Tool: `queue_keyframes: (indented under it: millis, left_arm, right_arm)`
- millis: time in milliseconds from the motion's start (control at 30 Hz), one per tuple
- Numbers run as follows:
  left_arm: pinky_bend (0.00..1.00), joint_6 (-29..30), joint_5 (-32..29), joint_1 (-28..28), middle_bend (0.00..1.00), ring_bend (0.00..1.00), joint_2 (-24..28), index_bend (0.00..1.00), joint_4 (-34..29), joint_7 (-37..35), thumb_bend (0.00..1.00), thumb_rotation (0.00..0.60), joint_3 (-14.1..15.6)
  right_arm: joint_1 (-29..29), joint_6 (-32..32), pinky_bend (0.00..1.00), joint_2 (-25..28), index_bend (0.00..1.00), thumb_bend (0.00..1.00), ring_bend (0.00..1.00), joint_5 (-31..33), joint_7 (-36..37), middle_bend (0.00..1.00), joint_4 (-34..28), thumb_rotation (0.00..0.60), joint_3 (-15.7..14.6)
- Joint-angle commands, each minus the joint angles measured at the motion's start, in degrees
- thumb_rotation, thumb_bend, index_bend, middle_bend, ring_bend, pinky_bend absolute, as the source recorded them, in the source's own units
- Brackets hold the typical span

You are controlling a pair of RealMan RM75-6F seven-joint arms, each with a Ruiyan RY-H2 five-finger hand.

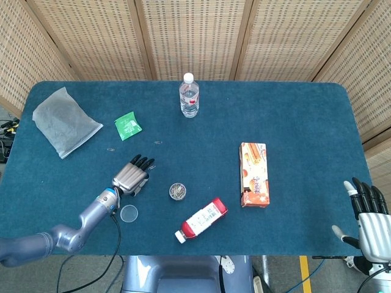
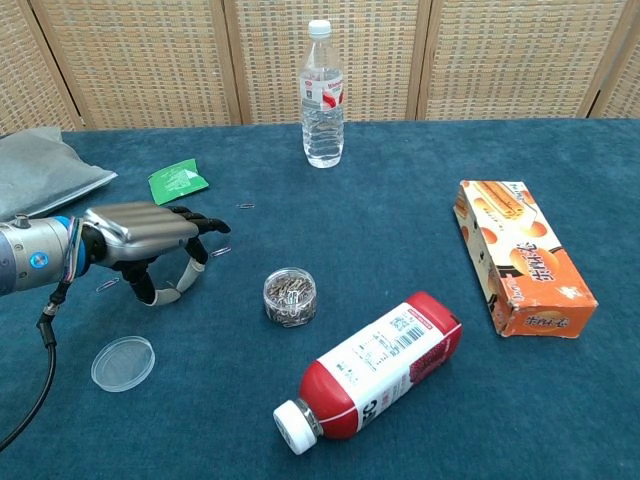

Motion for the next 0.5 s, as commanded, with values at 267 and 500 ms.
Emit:
queue_keyframes:
  millis: [267,500]
  left_arm:
    - [0.00,3.9,2.9,-0.3,0.00,0.00,4.2,0.77,-8.3,-4.3,0.44,0.600,-3.5]
    - [0.00,5.2,2.6,-2.4,0.00,0.00,4.0,0.77,-13.4,-1.8,0.44,0.600,-5.8]
  right_arm:
    - [-0.1,0.2,0.00,0.2,0.00,0.00,0.00,-0.2,0.3,0.00,-0.2,0.600,-0.1]
    - [-0.1,0.4,0.00,0.3,0.00,0.00,0.00,-0.3,0.6,0.00,-0.3,0.600,-0.1]
